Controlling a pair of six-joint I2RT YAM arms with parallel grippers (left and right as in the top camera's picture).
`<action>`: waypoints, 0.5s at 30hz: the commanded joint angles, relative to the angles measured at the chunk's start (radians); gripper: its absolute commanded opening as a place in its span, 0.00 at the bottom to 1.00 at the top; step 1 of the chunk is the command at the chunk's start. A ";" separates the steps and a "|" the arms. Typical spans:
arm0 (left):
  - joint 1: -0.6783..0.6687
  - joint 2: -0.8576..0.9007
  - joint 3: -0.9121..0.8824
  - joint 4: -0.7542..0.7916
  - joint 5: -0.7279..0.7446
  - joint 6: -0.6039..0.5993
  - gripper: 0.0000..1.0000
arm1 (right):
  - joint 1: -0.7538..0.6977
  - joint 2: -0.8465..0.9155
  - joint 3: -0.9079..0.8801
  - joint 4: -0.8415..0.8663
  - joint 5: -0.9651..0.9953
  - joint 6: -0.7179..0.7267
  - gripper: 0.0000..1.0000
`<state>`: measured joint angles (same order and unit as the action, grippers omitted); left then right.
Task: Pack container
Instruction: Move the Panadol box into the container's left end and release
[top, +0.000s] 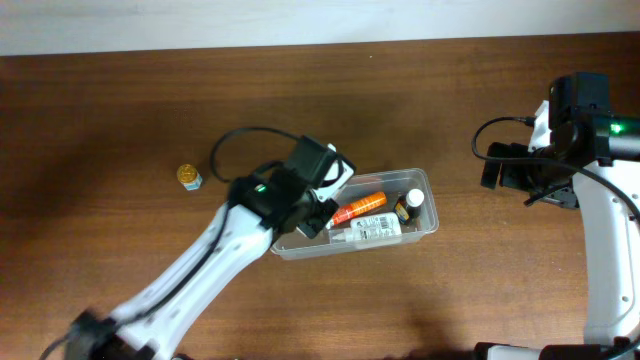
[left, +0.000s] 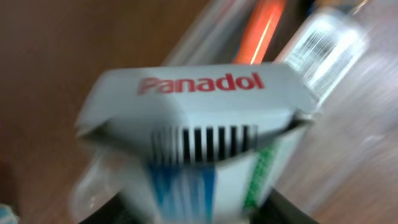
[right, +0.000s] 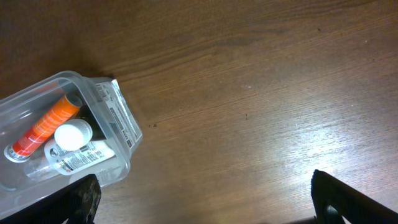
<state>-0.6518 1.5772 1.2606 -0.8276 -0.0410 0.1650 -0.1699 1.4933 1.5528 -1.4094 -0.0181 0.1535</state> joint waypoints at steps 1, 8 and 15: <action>0.000 0.101 0.001 -0.023 -0.038 0.058 0.51 | -0.007 -0.001 -0.005 0.001 -0.005 -0.008 1.00; 0.000 0.088 0.042 -0.058 -0.153 0.047 0.77 | -0.007 -0.001 -0.005 0.001 -0.004 -0.008 1.00; 0.063 -0.088 0.140 -0.113 -0.281 -0.011 0.99 | -0.007 -0.001 -0.005 0.002 -0.004 -0.008 1.00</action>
<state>-0.6437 1.6230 1.3411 -0.9463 -0.2234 0.2024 -0.1696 1.4933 1.5528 -1.4094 -0.0204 0.1535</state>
